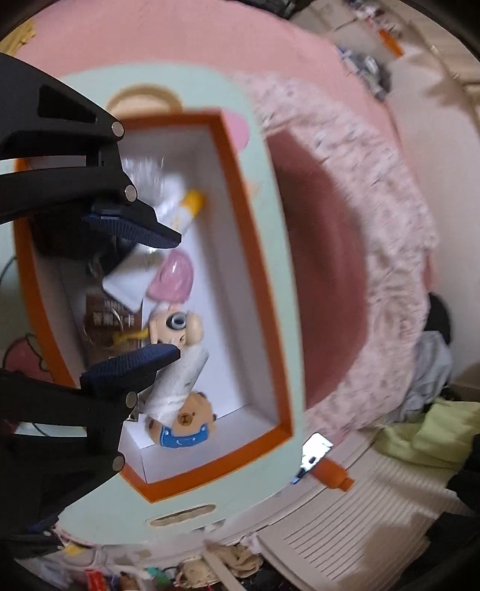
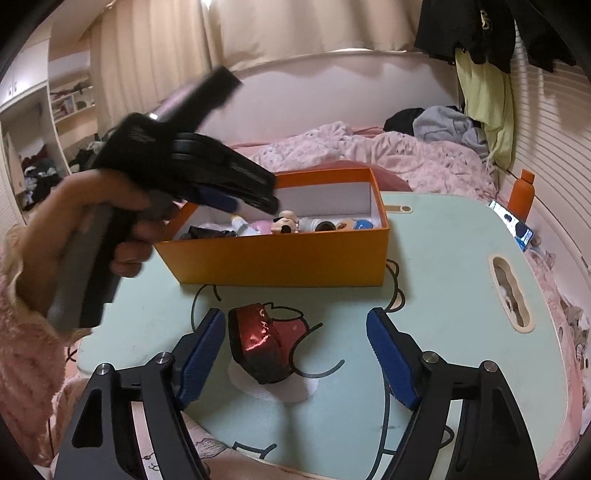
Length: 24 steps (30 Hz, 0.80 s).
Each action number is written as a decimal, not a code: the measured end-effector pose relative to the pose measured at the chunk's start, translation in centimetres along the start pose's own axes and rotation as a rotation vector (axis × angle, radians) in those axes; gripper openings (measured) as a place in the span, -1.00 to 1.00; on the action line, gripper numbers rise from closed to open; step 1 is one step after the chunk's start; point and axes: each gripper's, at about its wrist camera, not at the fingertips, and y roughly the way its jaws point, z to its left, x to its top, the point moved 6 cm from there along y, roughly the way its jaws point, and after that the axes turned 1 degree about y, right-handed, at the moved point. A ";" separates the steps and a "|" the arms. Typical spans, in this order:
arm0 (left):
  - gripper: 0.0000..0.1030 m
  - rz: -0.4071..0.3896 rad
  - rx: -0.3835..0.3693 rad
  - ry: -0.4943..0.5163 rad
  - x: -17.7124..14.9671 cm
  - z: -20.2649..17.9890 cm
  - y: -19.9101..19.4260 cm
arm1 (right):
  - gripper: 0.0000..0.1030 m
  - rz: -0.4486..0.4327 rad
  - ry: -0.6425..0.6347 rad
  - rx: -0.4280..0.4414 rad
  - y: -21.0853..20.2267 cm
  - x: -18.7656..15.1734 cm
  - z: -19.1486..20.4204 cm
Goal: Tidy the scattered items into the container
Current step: 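Lift the white figurine keyring out of the orange box with the left gripper, set it on the table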
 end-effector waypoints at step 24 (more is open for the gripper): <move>-0.23 -0.217 -0.047 0.030 0.2 0.4 -6.7 | 0.53 0.018 0.026 0.014 0.4 -0.3 -0.3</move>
